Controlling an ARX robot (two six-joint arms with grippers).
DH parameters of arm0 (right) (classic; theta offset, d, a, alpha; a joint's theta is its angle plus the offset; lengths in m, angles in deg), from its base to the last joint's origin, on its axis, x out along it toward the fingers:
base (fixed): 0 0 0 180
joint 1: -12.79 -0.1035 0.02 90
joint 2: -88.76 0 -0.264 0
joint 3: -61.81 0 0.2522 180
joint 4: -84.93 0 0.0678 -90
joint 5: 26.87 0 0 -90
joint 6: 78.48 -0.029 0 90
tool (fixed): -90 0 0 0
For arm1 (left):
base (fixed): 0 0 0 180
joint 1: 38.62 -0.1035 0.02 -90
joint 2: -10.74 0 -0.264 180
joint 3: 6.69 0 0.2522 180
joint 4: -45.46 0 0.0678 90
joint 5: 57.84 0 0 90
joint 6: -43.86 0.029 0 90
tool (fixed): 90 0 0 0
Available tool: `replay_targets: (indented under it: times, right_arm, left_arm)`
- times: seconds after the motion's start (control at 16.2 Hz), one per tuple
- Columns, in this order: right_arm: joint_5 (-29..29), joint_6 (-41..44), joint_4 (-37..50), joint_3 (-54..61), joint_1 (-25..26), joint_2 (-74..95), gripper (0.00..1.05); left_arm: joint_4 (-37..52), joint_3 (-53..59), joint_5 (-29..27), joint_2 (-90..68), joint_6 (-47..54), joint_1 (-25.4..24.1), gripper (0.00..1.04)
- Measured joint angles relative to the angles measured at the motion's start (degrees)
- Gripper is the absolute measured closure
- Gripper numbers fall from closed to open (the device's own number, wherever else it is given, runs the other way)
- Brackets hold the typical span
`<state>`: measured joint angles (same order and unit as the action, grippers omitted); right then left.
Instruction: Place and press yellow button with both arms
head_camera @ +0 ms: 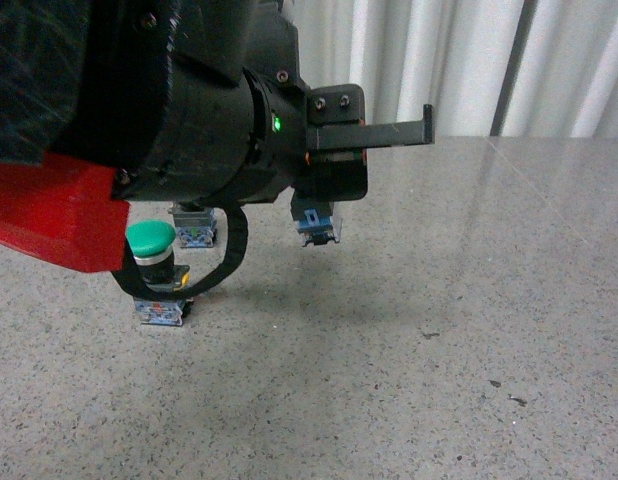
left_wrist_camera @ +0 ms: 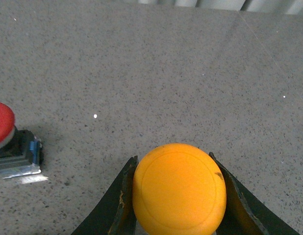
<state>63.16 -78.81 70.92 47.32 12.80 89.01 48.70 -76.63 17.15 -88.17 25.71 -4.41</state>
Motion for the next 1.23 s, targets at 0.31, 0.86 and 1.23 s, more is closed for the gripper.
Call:
replay_targets:
  times: [0.31,0.86,1.23]
  right_arm:
    - [0.0,0.0,0.0,0.0,0.0,0.0,0.06]
    - [0.0,0.0,0.0,0.0,0.0,0.0,0.06]
    - [0.0,0.0,0.0,0.0,0.0,0.0,0.06]
  left_arm:
    - [-0.4,-0.5,-2.5,-4.9,-2.6,4.1,0.72]
    - [-2.1,-0.7,-3.8,-6.4,-2.4,4.1,0.11]
    - [1.2,0.5,-5.8,0.9,4.4,2.0,0.07]
